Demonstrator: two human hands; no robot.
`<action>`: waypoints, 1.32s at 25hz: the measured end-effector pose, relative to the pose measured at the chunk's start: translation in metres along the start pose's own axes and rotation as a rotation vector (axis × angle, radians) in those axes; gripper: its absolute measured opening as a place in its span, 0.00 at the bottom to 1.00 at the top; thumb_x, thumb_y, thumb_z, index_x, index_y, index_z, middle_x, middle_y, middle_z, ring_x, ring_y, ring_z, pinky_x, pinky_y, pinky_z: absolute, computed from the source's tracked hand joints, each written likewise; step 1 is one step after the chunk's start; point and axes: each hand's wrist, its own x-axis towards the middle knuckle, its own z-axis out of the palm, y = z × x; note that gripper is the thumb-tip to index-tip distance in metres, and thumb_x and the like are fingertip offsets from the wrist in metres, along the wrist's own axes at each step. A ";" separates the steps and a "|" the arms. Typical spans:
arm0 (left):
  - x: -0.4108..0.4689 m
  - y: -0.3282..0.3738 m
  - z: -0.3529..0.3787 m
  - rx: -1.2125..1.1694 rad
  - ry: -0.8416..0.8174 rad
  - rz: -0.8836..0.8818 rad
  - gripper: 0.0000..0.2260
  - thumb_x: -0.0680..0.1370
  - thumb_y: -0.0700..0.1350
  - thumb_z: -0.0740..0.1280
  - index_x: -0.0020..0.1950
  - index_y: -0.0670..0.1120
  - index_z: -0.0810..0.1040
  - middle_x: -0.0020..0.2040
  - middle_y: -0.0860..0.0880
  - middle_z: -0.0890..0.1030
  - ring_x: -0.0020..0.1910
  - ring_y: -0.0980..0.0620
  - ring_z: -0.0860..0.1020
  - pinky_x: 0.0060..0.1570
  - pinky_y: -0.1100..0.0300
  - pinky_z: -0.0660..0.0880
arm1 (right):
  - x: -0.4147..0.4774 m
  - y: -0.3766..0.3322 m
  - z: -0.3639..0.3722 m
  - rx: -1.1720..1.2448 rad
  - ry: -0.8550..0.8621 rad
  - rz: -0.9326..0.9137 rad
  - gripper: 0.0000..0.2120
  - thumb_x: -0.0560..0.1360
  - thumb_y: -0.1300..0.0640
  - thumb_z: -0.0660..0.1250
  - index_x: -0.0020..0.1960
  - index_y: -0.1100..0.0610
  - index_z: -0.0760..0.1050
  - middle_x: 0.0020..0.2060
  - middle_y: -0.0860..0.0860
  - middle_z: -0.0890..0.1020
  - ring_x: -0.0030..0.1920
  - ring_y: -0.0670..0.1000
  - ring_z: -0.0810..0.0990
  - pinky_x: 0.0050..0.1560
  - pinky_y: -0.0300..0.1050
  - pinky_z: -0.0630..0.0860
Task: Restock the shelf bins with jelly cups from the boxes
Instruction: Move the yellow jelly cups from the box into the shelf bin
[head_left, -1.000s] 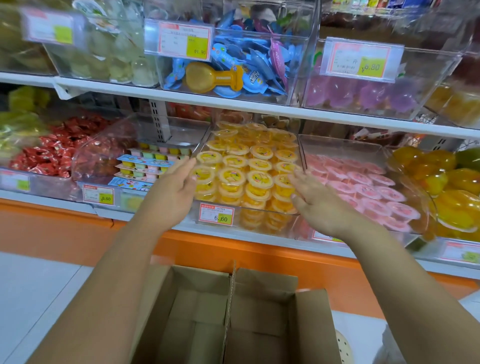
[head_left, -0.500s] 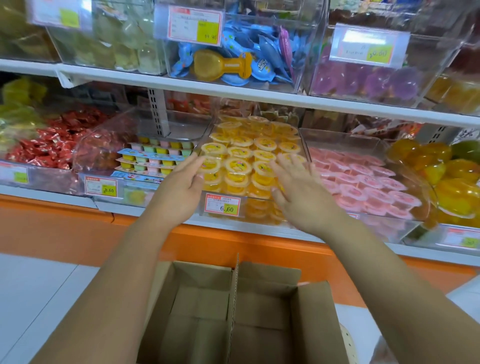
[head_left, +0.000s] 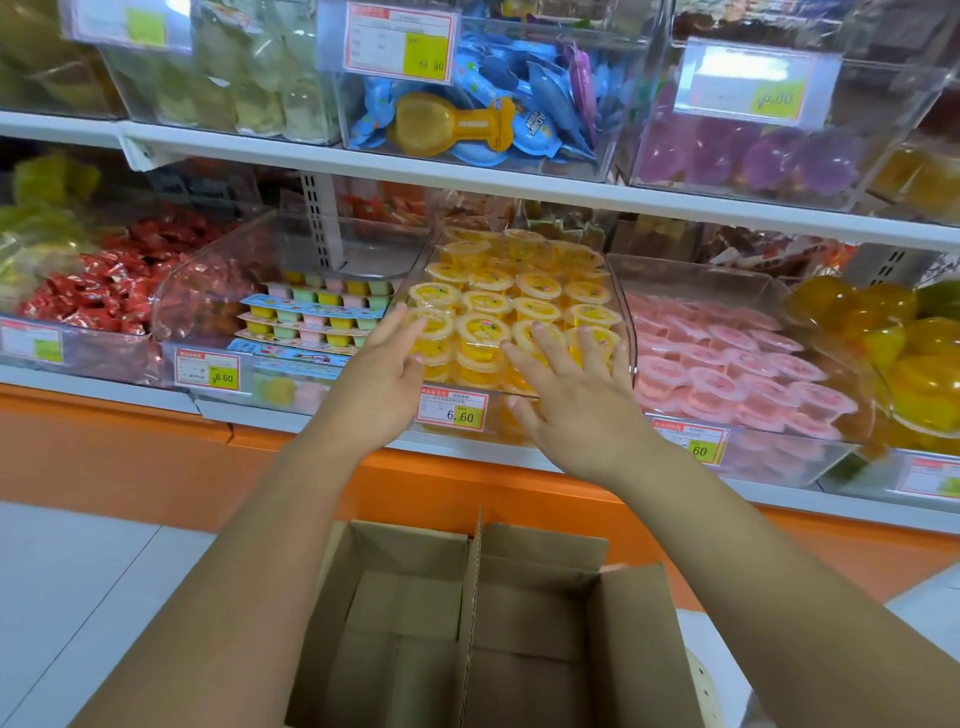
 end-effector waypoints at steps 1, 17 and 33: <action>0.000 0.000 0.000 -0.012 0.004 -0.002 0.21 0.85 0.42 0.55 0.79 0.52 0.62 0.81 0.58 0.51 0.78 0.57 0.57 0.67 0.67 0.60 | 0.000 0.001 -0.001 0.013 0.007 -0.010 0.27 0.81 0.39 0.48 0.78 0.40 0.45 0.79 0.46 0.47 0.77 0.63 0.44 0.73 0.67 0.42; -0.022 0.066 0.048 0.148 0.009 0.328 0.24 0.84 0.38 0.56 0.79 0.50 0.61 0.81 0.55 0.54 0.80 0.57 0.47 0.74 0.63 0.47 | -0.028 0.101 -0.022 0.445 0.152 0.185 0.27 0.81 0.64 0.54 0.78 0.54 0.55 0.78 0.52 0.54 0.78 0.52 0.52 0.75 0.46 0.51; 0.012 0.165 0.197 0.545 -0.229 0.337 0.30 0.84 0.55 0.55 0.81 0.44 0.51 0.81 0.43 0.54 0.80 0.44 0.51 0.78 0.47 0.46 | -0.069 0.197 0.017 0.114 -0.117 0.305 0.26 0.82 0.44 0.48 0.77 0.38 0.43 0.78 0.46 0.44 0.77 0.62 0.40 0.73 0.66 0.39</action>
